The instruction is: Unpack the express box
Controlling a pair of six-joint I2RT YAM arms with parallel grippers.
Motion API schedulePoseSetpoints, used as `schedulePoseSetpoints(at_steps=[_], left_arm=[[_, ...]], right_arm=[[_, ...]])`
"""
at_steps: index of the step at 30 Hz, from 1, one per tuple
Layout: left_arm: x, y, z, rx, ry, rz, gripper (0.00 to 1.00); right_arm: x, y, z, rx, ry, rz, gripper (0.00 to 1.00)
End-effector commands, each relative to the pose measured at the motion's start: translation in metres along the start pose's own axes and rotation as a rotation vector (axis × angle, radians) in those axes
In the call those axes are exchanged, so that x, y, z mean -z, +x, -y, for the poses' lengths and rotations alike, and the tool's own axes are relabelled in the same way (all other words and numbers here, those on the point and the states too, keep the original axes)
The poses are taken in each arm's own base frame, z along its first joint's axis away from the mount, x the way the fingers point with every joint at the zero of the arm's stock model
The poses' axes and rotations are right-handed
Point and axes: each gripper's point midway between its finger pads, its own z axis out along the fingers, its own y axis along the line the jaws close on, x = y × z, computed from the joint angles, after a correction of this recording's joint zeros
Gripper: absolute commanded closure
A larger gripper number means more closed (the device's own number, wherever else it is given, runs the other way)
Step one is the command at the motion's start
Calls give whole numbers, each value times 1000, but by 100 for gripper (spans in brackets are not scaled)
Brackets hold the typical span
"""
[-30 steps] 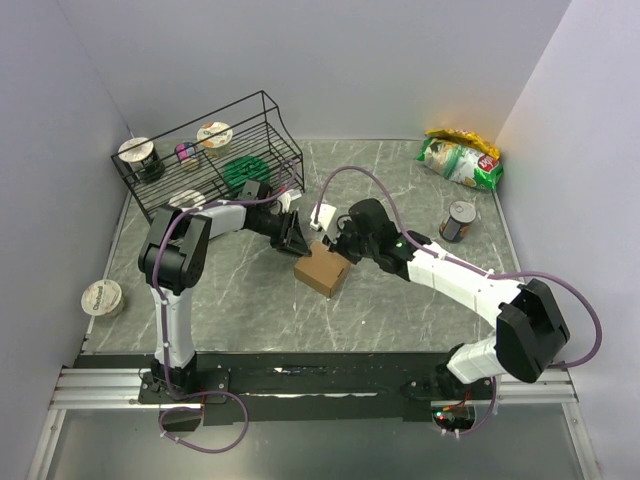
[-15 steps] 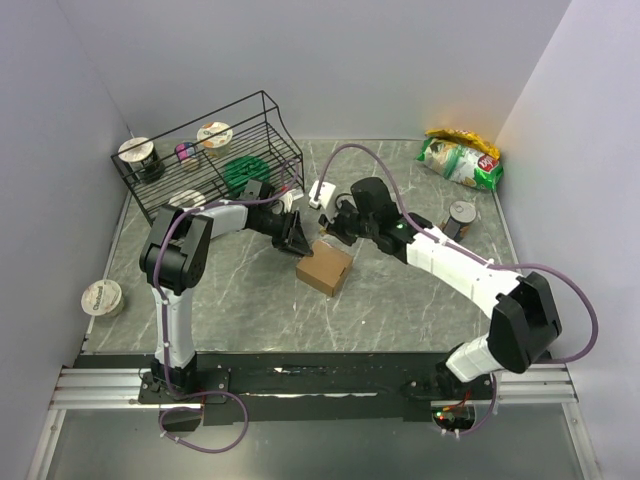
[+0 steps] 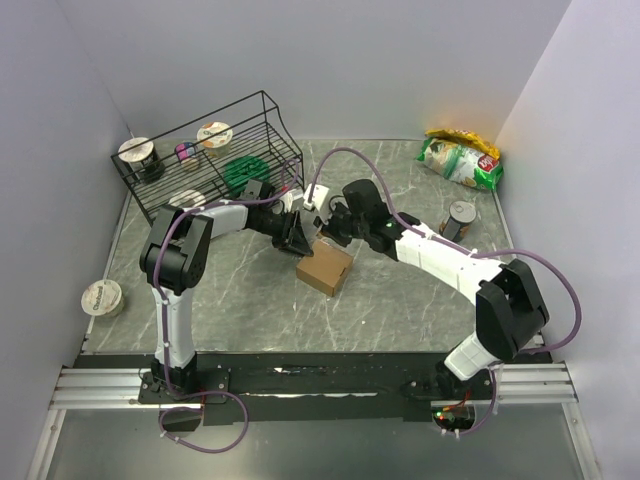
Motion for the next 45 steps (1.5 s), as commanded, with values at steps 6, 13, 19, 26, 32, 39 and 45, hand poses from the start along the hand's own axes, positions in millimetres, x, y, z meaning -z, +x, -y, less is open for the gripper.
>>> schedulePoseSetpoints(at_steps=[6, 13, 19, 26, 32, 39, 45], left_arm=[[-13, 10, -40, -12, -162, -15, 97], [-13, 11, -40, -9, -162, -16, 98], [-14, 11, -41, -9, -162, -18, 98], [-13, 11, -41, -7, -163, -18, 98], [-14, 12, -42, -7, -162, -20, 98], [-14, 12, -42, -7, -161, -21, 98], [-15, 13, -42, -4, -160, -24, 98]], right_arm=[[-6, -12, 7, 12, 30, 33, 100], [-8, -9, 4, 2, 18, 22, 100], [-9, -5, 1, -1, 8, 9, 100], [-11, -2, -1, -16, 3, -9, 100], [-8, -6, -1, -21, 7, -8, 100], [-9, 2, 4, -4, 50, -34, 100], [0, -14, 8, -3, 69, 23, 100]])
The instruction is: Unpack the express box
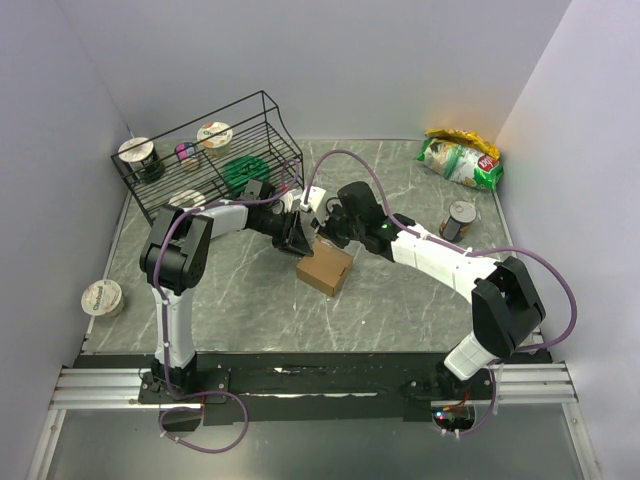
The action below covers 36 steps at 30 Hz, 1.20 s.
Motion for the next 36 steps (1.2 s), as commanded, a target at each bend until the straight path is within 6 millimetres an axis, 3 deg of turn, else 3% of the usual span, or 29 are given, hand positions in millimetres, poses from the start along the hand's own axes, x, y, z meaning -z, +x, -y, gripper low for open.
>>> schedulePoseSetpoints(at_steps=[1, 9, 16, 28, 36], left_arm=[[-15, 12, -42, -3, -160, -23, 98], [-15, 13, -42, -1, -158, -24, 98], [-16, 13, -43, 1, -159, -26, 98], [-15, 13, -43, -2, -160, -25, 99], [-16, 14, -45, 0, -166, -27, 99]], right_arm=[[10, -23, 8, 2, 42, 68, 100], [8, -22, 7, -7, 42, 65, 100], [13, -34, 7, -15, 36, 89, 100], [0, -2, 2, 3, 30, -23, 100], [3, 10, 2, 14, 43, -62, 100]])
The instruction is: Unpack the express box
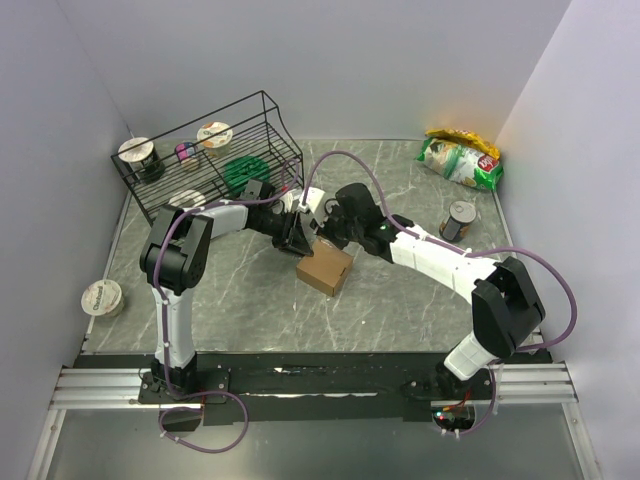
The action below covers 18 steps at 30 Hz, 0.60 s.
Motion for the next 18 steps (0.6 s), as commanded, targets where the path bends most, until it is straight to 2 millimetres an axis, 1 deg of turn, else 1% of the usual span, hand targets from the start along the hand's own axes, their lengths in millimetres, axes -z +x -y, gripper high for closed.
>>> schedulePoseSetpoints(at_steps=[1, 7, 18], left_arm=[[-16, 14, -45, 0, -166, -27, 99], [-16, 15, -45, 2, -169, -29, 99], [-17, 15, -50, 12, -183, -33, 99]], right_arm=[[3, 9, 3, 13, 28, -46, 100], [8, 10, 2, 26, 24, -55, 100], [19, 28, -6, 31, 5, -100, 100]])
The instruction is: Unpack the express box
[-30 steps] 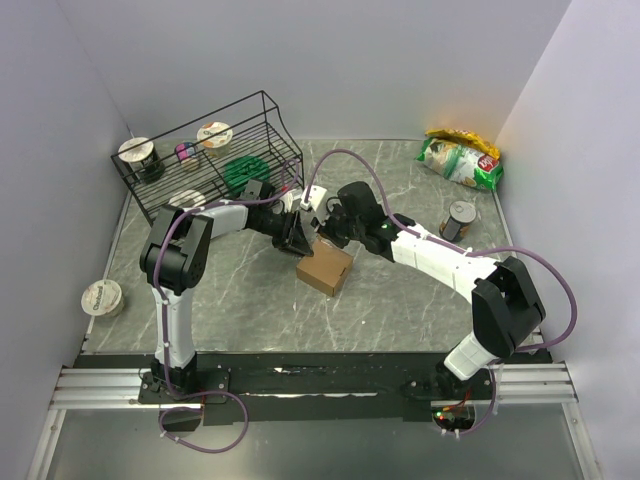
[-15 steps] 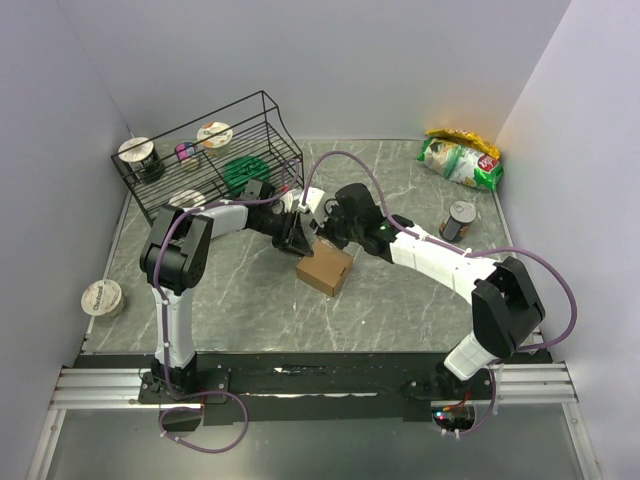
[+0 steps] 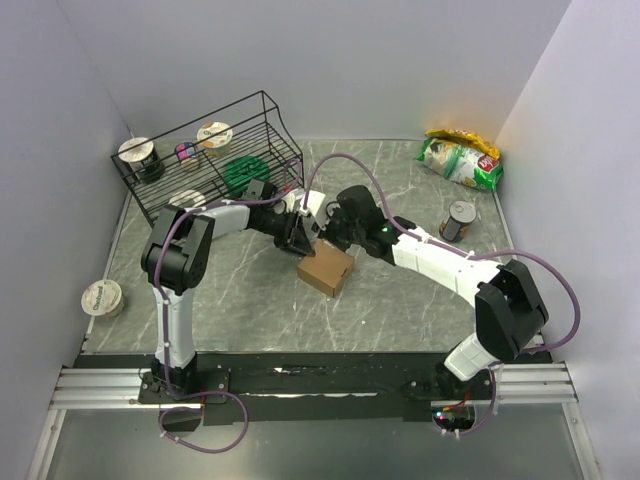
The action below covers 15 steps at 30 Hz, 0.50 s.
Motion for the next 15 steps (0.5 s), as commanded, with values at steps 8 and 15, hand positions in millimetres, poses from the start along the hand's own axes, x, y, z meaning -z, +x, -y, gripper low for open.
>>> schedulePoseSetpoints(at_steps=[8, 15], left_arm=[[-15, 18, -53, 25, -187, -36, 99], [-15, 18, -53, 28, -187, -38, 99]], right_arm=[[18, 29, -5, -13, 16, -111, 100], [19, 33, -5, -27, 25, -143, 100]])
